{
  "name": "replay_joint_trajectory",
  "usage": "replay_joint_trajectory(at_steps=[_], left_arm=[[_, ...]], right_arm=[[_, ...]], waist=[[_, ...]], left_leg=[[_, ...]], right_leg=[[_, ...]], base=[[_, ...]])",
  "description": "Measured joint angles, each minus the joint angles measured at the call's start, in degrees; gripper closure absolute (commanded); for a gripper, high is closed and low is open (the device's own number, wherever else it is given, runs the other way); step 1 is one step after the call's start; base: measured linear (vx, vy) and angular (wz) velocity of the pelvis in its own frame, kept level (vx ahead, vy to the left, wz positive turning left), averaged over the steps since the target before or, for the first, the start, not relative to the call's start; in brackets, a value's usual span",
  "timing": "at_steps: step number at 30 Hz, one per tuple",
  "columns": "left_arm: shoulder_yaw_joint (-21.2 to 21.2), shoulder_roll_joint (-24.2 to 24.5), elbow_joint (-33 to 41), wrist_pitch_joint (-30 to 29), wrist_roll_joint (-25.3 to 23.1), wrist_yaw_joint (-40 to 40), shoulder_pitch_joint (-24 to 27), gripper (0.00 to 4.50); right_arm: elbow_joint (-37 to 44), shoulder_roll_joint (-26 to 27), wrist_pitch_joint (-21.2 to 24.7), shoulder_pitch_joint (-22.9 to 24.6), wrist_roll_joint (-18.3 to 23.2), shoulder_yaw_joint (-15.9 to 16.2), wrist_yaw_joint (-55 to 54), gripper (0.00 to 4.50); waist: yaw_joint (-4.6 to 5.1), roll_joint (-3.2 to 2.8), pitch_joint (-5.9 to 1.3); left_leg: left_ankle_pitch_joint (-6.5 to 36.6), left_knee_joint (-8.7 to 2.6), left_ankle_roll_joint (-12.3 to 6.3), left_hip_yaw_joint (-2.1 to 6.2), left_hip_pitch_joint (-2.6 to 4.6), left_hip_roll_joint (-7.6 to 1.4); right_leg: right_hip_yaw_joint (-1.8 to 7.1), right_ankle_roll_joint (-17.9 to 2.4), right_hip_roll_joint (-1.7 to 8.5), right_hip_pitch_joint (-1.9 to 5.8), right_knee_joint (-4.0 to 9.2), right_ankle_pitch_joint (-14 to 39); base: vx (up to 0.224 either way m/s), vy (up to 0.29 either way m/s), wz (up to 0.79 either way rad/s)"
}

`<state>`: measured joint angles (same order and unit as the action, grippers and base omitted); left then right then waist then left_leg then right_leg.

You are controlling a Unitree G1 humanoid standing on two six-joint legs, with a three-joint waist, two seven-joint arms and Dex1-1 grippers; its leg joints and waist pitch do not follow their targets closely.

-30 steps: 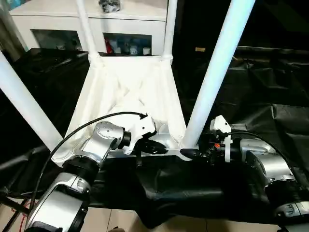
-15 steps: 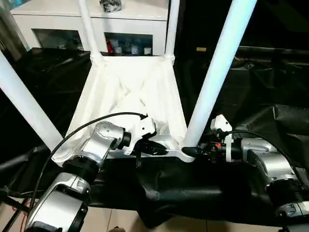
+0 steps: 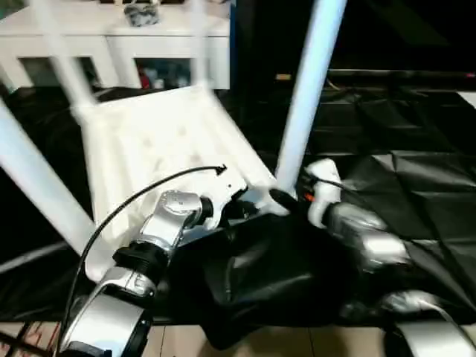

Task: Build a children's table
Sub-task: Rotate leg to tighten

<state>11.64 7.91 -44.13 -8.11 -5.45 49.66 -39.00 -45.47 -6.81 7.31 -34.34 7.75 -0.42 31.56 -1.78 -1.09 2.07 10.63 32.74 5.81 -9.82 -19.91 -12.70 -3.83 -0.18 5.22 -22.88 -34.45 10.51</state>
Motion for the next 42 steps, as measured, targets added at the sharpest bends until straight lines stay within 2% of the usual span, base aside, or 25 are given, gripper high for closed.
replay_joint_trajectory(at_steps=[2,4,6,15,18,19,25,27,32,42], left_arm=[[-0.05,0.00,0.01,-0.01,-0.01,-0.02,-0.02,4.50],[-0.05,0.01,0.05,-0.04,-0.04,-0.01,-0.05,4.50],[0.06,0.01,0.17,-0.03,-0.05,0.29,-0.06,4.50],[1.23,3.11,1.85,2.12,1.54,10.27,0.80,4.50],[1.77,4.54,1.99,3.15,2.21,14.04,0.89,4.50],[2.02,5.04,1.99,3.59,2.32,15.77,0.93,4.50],[2.93,6.24,1.99,4.55,2.74,20.46,1.06,4.50],[3.20,6.53,1.99,4.65,2.99,21.30,1.06,4.50],[3.40,6.78,1.89,5.07,3.13,22.72,1.05,4.50],[3.41,6.78,1.68,5.37,3.12,23.16,1.05,4.50]], right_arm=[[-0.78,0.32,-0.72,-0.25,-0.03,-0.29,0.09,1.56],[-1.43,0.38,-0.74,-0.71,-0.03,-0.50,0.32,1.13],[-1.71,0.34,-0.78,-1.37,-0.46,-0.35,0.89,1.09],[0.58,-5.93,-5.71,1.61,-0.96,2.99,17.81,1.09],[3.20,-8.59,-5.15,3.60,0.19,3.60,25.09,1.09],[4.96,-9.94,-4.39,4.80,0.92,3.97,28.31,1.09],[10.02,-13.72,0.10,7.43,3.13,5.32,36.39,1.09],[11.21,-14.26,1.22,7.86,3.20,5.48,37.55,1.09],[12.88,-14.76,2.50,8.65,3.16,5.57,38.32,1.62],[13.95,-14.86,4.06,9.13,3.22,5.48,38.30,1.89]], waist=[[0.04,-0.03,-0.02],[0.13,-0.01,-0.02],[0.00,0.00,-0.02],[-1.64,0.15,0.02],[-2.67,0.32,0.12],[-3.28,0.36,0.14],[-4.47,0.32,0.16],[-4.63,0.31,0.15],[-4.72,0.31,0.15],[-4.76,0.30,0.14]], left_leg=[[0.01,0.00,0.01,-0.01,0.00,0.00],[0.01,0.00,0.01,-0.03,-0.02,-0.01],[0.01,0.00,0.00,-0.03,-0.05,-0.01],[-0.02,-0.19,-0.25,-0.08,-0.29,-0.03],[-0.07,-0.18,-0.33,-0.10,-0.28,-0.07],[-0.07,-0.16,-0.33,-0.10,-0.24,-0.08],[0.03,-0.03,-0.15,-0.20,-0.19,-0.06],[0.03,-0.03,-0.14,-0.21,-0.19,-0.06],[0.03,-0.05,-0.15,-0.20,-0.20,-0.07],[0.04,-0.05,-0.12,-0.20,-0.19,-0.07]], right_leg=[[0.01,-0.16,0.00,0.00,0.02,-0.09],[0.03,-0.17,0.00,0.01,0.06,-0.10],[0.03,-0.17,0.02,0.00,0.06,-0.10],[-0.04,-0.12,0.02,-0.21,0.32,-0.06],[-0.06,-0.12,0.02,-0.21,0.31,-0.06],[-0.06,-0.12,0.02,-0.21,0.30,-0.06],[0.05,-0.12,0.09,-0.15,0.29,-0.06],[0.04,-0.12,0.09,-0.15,0.28,-0.06],[0.02,-0.12,0.08,-0.16,0.29,-0.06],[0.03,-0.12,0.09,-0.13,0.29,-0.06]], base=[[0.000,0.000,0.00],[0.000,0.000,0.00],[0.000,0.000,0.00],[0.000,0.000,0.00],[0.000,0.000,0.00],[0.000,0.000,0.00],[0.000,0.000,0.00],[0.000,0.000,0.00],[0.000,0.000,0.00],[0.000,0.000,0.00]])
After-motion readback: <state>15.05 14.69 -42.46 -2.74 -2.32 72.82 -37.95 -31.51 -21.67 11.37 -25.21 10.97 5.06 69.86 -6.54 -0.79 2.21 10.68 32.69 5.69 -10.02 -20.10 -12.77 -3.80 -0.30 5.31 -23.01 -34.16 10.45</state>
